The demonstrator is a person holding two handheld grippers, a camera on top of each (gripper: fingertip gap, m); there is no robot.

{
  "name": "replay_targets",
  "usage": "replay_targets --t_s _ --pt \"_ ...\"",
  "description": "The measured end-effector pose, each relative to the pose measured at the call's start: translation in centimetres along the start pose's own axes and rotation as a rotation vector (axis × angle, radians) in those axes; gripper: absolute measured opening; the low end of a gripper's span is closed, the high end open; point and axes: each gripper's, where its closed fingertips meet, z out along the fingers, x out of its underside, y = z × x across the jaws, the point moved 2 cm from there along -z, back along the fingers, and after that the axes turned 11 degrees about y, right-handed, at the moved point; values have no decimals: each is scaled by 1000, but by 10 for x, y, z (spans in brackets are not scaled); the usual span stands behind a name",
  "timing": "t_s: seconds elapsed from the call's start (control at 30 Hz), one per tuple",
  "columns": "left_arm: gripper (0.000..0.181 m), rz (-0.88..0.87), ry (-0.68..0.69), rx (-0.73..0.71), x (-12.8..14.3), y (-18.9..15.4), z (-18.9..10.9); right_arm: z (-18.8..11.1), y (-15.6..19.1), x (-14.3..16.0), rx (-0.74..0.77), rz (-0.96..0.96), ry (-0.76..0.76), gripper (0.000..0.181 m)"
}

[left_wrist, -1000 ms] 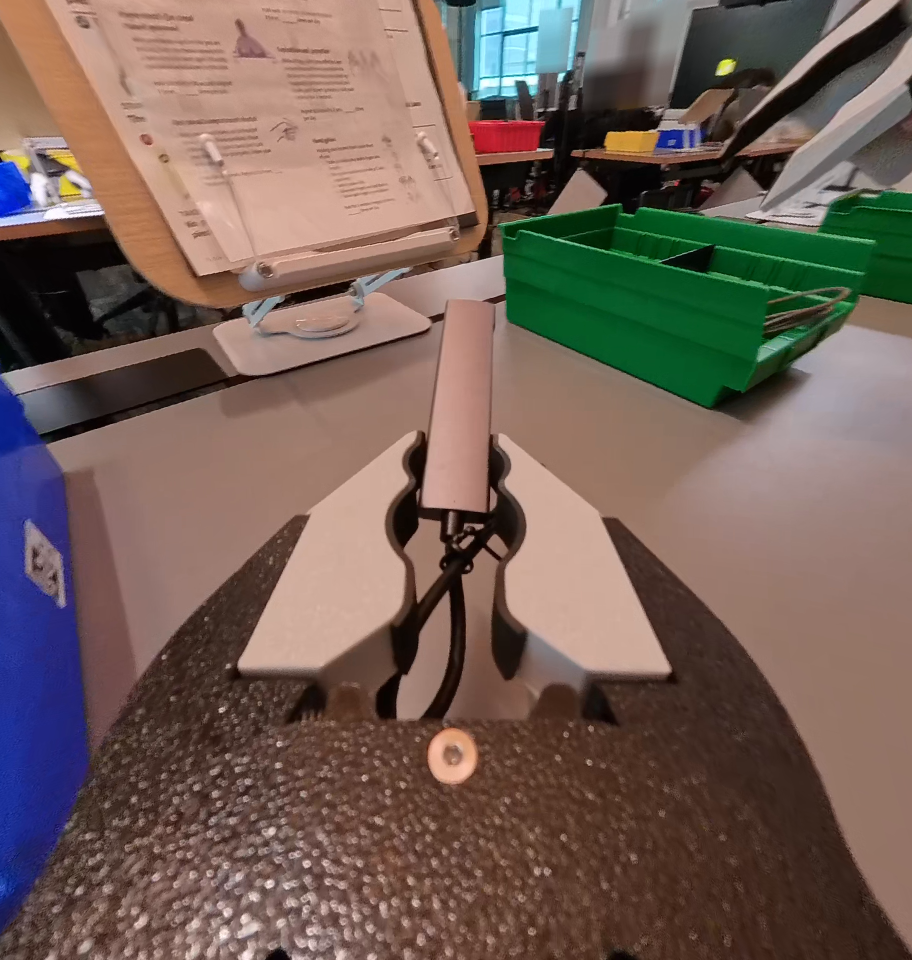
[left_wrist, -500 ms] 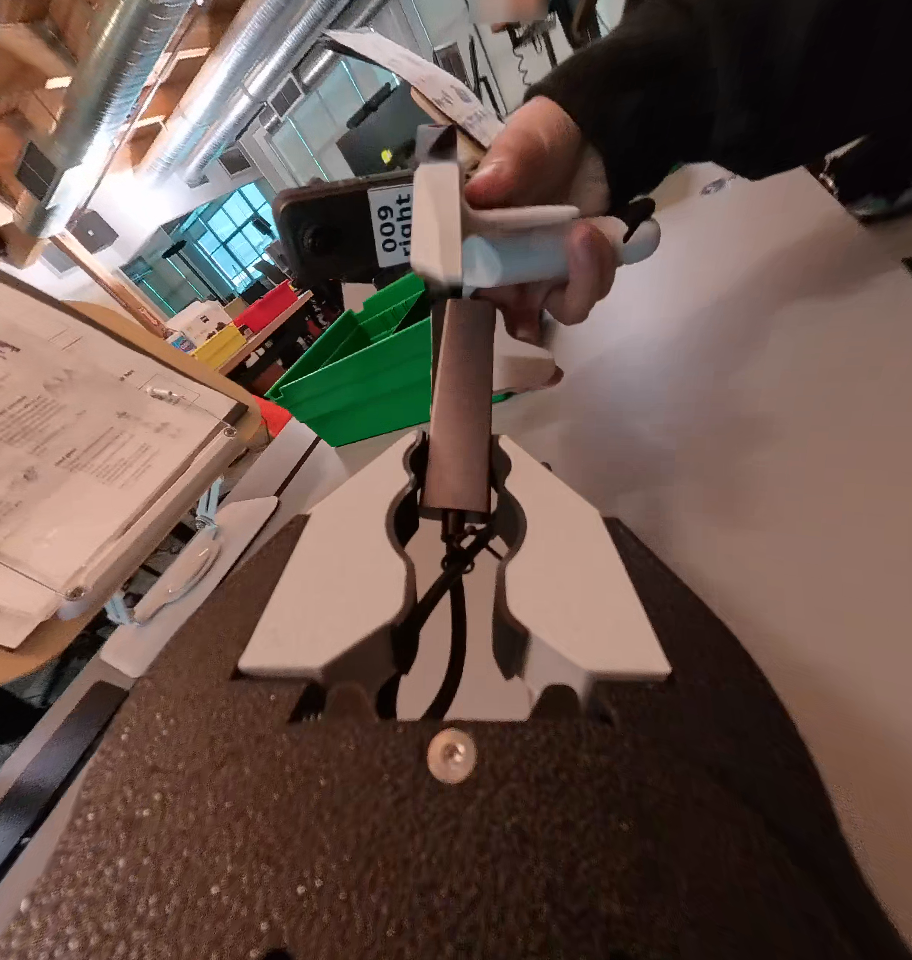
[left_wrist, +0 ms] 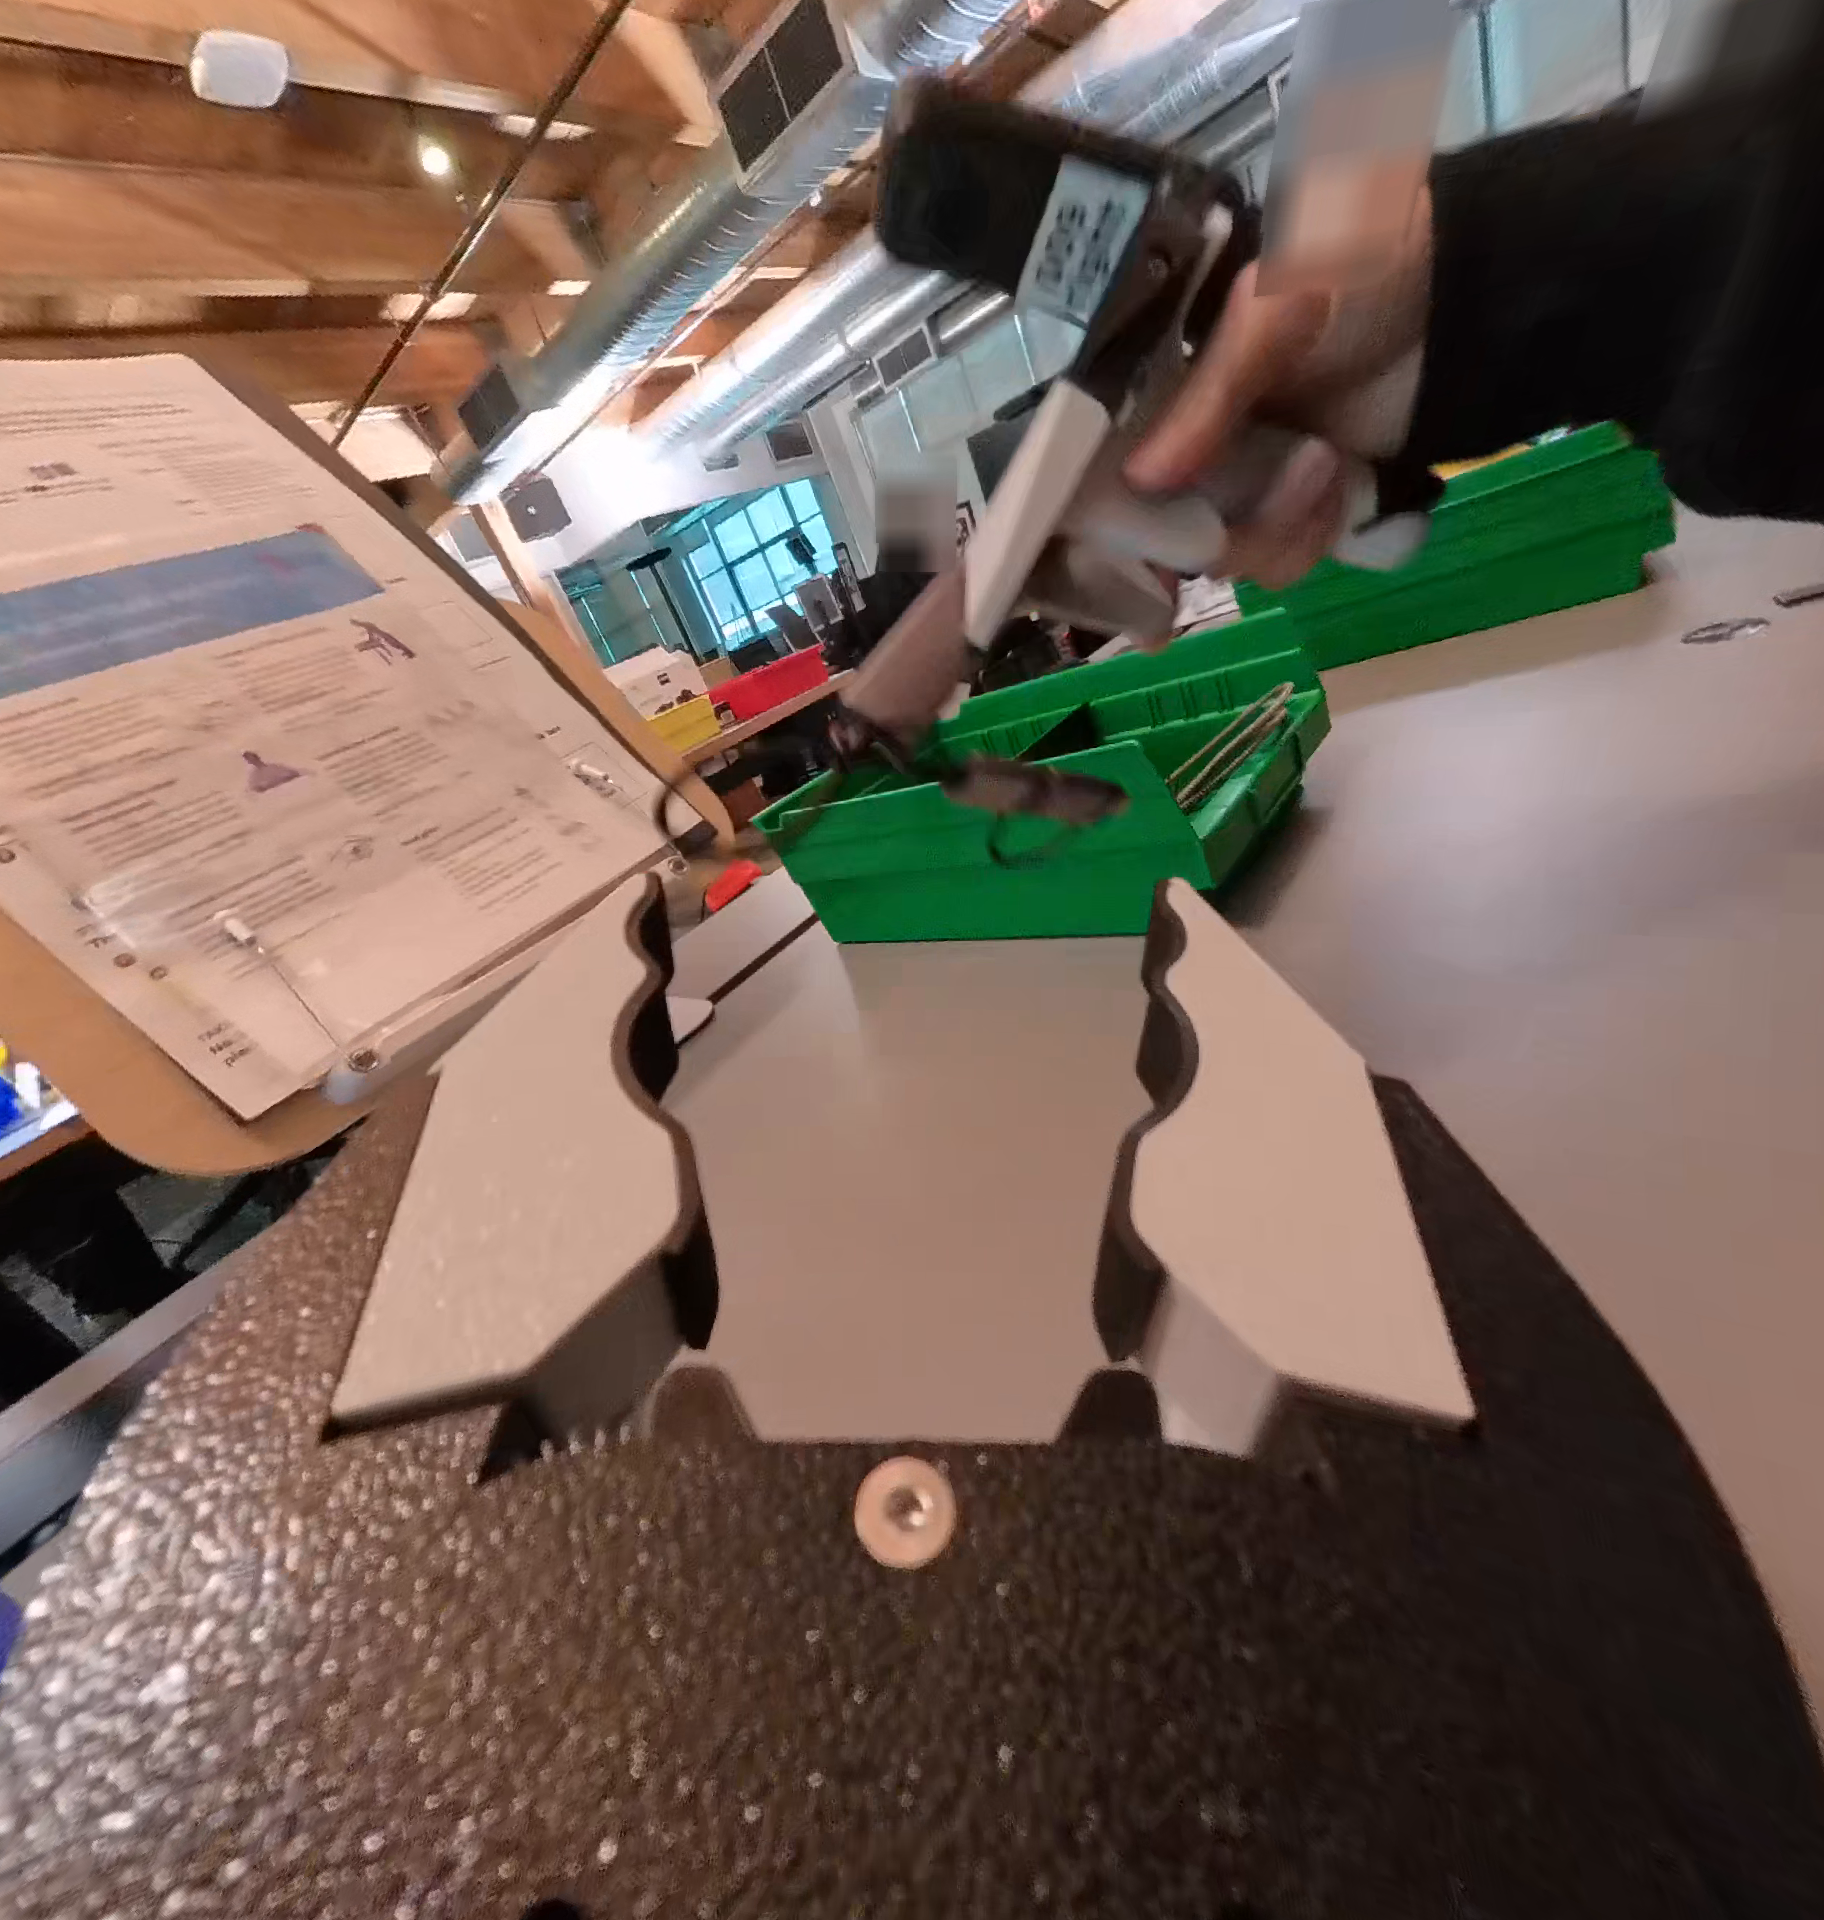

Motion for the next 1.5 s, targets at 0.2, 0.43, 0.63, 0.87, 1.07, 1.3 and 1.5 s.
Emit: replay_targets --t_s 0.2,0.43,0.63,0.87,1.07,1.3,1.5 --pt "84 -30 62 -20 10 5 4 -146 -113 -13 879 35 197 7" --pt "78 -63 81 -10 13 6 7 -186 -204 2 1338 118 627 7" --pt "77 -76 101 -14 17 8 7 -131 -263 4 1338 173 688 9" --pt "76 -99 103 -3 16 9 7 -92 -259 -19 1326 94 580 90" --pt "76 -101 123 -4 19 9 10 -73 -178 -78 1209 -56 155 98" --pt "71 -167 142 -82 19 30 0 73 -38 -77 481 -423 -539 97" --pt "60 -212 325 -359 22 104 -66 98 -60 -31 408 -428 -700 79"
